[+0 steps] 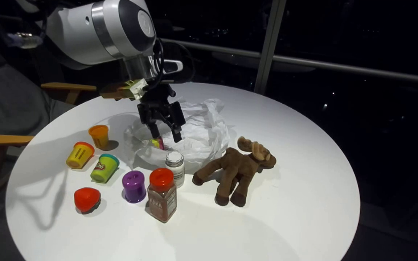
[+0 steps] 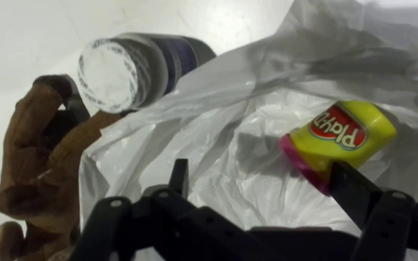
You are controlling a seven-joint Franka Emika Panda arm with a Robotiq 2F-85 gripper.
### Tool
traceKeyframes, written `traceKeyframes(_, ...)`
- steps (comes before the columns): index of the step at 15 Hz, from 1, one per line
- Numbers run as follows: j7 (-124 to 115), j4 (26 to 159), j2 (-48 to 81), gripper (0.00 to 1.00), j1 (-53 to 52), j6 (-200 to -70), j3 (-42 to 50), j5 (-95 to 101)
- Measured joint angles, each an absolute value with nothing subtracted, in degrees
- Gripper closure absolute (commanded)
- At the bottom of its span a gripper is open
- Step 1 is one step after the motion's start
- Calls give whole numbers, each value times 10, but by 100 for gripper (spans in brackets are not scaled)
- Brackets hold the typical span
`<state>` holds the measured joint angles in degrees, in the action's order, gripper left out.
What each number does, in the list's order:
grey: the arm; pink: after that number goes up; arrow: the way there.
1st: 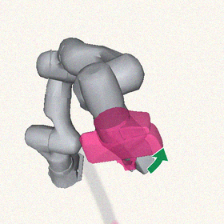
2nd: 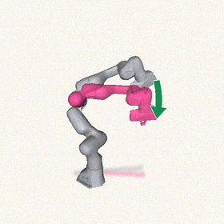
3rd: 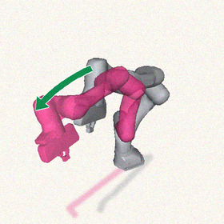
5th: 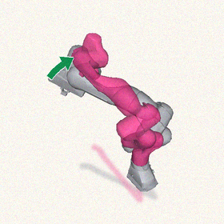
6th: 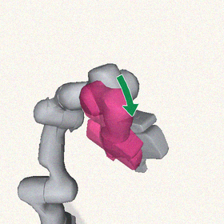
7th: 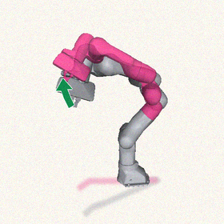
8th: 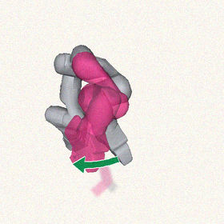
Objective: Pick up all the objects from plastic bag and put it on the table.
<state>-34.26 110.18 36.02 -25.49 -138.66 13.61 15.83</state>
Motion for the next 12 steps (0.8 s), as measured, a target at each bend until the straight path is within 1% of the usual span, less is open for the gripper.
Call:
traceKeyframes(6, -354, 1094, 358, 0, -203, -1371, 56, 70)
traceKeyframes(12, -383, 1091, 363, 0, -195, -1396, 44, 52)
